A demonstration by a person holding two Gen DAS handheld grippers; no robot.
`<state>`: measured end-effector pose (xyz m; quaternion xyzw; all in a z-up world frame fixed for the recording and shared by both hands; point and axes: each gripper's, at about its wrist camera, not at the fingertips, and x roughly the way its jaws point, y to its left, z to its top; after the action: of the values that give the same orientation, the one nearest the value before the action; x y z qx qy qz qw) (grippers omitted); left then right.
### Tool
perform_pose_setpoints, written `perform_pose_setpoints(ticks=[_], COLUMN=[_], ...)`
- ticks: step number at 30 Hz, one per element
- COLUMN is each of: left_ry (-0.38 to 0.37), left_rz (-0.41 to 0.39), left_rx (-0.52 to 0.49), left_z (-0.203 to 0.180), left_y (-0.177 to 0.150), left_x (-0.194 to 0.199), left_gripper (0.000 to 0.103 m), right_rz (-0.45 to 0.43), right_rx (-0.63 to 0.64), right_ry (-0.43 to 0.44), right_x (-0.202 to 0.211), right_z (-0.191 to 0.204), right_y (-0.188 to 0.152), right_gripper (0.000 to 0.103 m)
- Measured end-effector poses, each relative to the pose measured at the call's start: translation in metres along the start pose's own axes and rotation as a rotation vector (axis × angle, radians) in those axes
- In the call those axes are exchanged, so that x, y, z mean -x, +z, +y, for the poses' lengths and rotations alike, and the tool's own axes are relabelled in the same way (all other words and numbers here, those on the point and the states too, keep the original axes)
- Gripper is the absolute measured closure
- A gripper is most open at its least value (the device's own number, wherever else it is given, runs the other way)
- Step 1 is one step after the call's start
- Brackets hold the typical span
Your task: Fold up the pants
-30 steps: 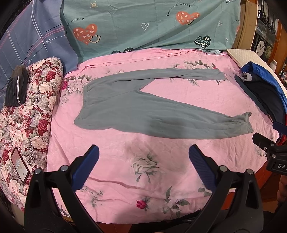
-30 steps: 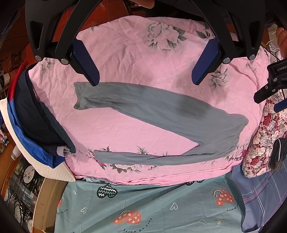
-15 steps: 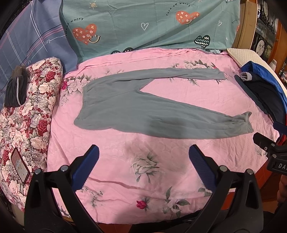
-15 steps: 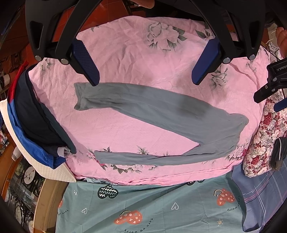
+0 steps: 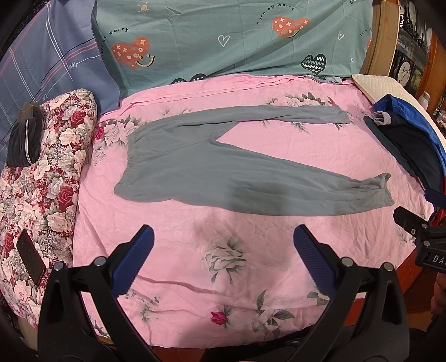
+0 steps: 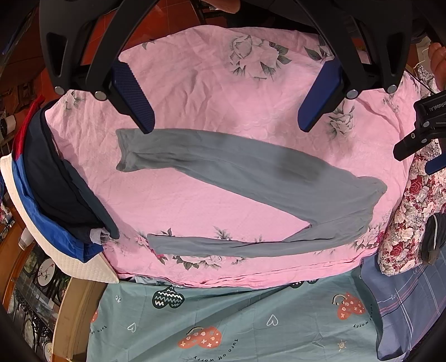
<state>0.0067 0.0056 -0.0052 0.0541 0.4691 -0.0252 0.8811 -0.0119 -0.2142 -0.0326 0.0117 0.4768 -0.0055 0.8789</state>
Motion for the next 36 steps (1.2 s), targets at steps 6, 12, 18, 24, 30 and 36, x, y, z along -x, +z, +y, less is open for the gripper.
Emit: perform_pose_setpoints(ticks=[6,12,18,24,30,36], left_ry=[0.001,0.001,-0.006,-0.016,-0.013,0.084], left_rz=[0.000,0.010,0.008,0.016,0.028,0.075], left_rx=[-0.002,-0.003,0.000,-0.002,0.002,0.116], left_z=[-0.001,-0.002,0.002,0.006,0.015,0.078], left_y=[-0.001,-0.002,0.003,0.009,0.015,0.018], left_x=[0.000,-0.004,-0.007,-0.014,-0.023,-0.049], left_gripper=[0.002,0.002,0.002,0.002,0.002,0.002], right_rz=[-0.001,0.007,0.010,0.017,0.024,0.042], right_rx=[-0.002,0.002,0.003,-0.001,0.005,0.054], right_ry=[-0.003,-0.005,-0.012,-0.021,-0.023,0.000], right_x=[0.002,-0.002,-0.005,-0.009,-0.016,-0.034], right_z=[-0.002,0.003,0.008,0.009,0.019,0.044], right_y=[0.001,0.003,0.007,0.010,0.019,0.031], right_gripper=[0.001,0.001,0.001,0.001,0.001,0.001])
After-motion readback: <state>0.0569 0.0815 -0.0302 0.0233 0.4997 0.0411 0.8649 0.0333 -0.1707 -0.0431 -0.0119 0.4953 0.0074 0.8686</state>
